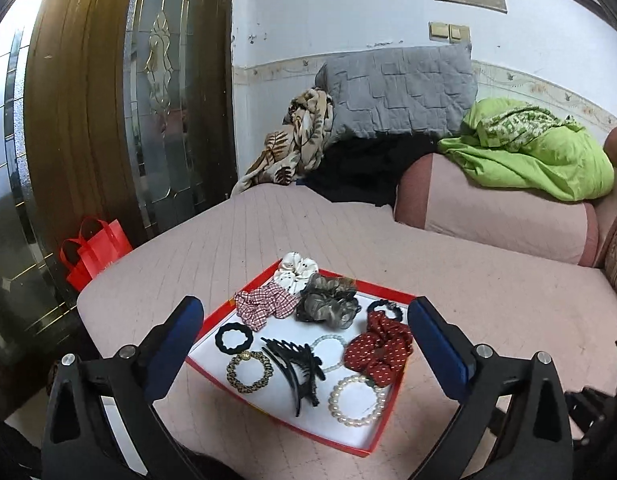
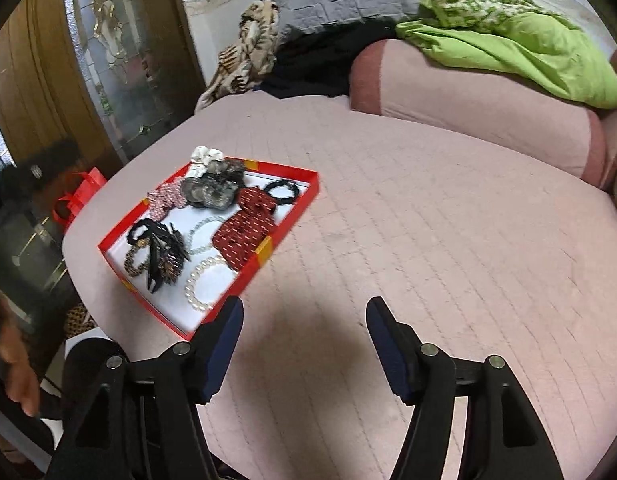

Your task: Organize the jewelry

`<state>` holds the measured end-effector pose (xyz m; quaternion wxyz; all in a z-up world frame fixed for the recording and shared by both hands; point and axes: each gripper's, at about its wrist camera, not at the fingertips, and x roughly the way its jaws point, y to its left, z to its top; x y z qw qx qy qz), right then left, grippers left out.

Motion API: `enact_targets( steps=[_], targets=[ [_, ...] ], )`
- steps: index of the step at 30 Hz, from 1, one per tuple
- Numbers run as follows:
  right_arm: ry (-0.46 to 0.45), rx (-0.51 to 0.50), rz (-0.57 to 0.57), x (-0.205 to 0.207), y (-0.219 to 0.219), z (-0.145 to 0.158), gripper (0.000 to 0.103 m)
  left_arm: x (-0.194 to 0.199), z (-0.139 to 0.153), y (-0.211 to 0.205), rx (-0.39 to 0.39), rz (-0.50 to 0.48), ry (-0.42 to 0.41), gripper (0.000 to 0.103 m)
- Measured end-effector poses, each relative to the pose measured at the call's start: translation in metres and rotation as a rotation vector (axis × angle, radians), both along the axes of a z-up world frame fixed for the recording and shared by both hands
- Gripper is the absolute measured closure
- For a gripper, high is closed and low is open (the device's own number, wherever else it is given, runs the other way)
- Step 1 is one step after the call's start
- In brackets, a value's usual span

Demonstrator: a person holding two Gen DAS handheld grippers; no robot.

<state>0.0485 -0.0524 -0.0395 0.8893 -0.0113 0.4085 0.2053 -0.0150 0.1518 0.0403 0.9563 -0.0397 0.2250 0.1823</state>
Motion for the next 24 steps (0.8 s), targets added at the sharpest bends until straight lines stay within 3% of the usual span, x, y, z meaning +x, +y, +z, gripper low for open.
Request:
enact_targets(
  steps=[14, 18, 24],
  targets=[
    [0.032, -0.005, -0.134, -0.010, -0.037, -0.007, 0.032, -0.008, 0.003, -0.030, 0.045, 0.045, 0.018, 0.001],
    [0.027, -0.022, -0.139, -0.013, -0.034, -0.007, 0.031, -0.007, -0.004, -0.031, 0.006, 0.020, 0.055, 0.001],
    [0.027, -0.049, -0.146, -0.014, -0.030, -0.012, 0.030, -0.004, -0.015, -0.040, 0.013, -0.029, 0.101, 0.001]
  ],
)
